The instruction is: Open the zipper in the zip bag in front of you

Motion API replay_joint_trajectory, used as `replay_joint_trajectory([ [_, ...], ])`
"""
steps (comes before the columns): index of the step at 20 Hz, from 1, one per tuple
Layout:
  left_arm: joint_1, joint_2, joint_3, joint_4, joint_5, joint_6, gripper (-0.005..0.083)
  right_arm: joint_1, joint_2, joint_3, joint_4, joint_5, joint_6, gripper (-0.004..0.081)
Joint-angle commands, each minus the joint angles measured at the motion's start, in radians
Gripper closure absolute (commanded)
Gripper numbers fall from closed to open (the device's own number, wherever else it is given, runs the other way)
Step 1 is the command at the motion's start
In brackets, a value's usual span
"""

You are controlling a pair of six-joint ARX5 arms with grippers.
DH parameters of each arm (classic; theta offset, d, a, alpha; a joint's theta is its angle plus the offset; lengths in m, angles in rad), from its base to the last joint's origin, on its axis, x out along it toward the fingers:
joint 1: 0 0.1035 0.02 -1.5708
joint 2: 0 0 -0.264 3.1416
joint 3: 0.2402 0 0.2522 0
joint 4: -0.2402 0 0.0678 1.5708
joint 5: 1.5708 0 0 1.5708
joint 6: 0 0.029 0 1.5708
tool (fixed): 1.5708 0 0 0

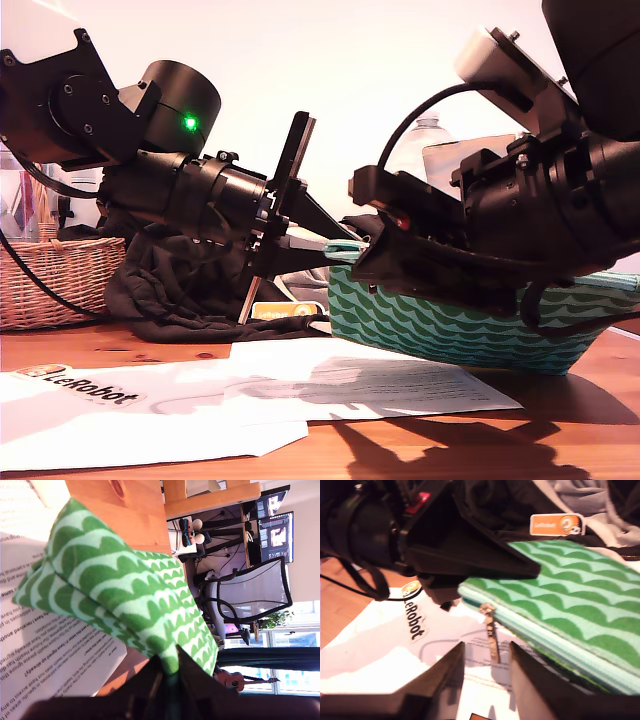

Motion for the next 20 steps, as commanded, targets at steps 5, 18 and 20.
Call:
replay_joint_trajectory([
  [5,0.0,0.012,0.004,0.013,0.008,0.005,0.0793,-0.003,0.005,0.043,-0.012,0.001,0.002,0.0688],
  [18,0.004,0.012,0.004,-0.013,0.007,0.075,0.0793,-0.003,0.005,0.05,-0.062,0.001,0.002,0.0783],
  [20,0.012,0.012,0.004,-0.038,0.007,0.106,0.0793,-0.003,0.005,0.05,-0.093,0.001,0.004,0.0783],
])
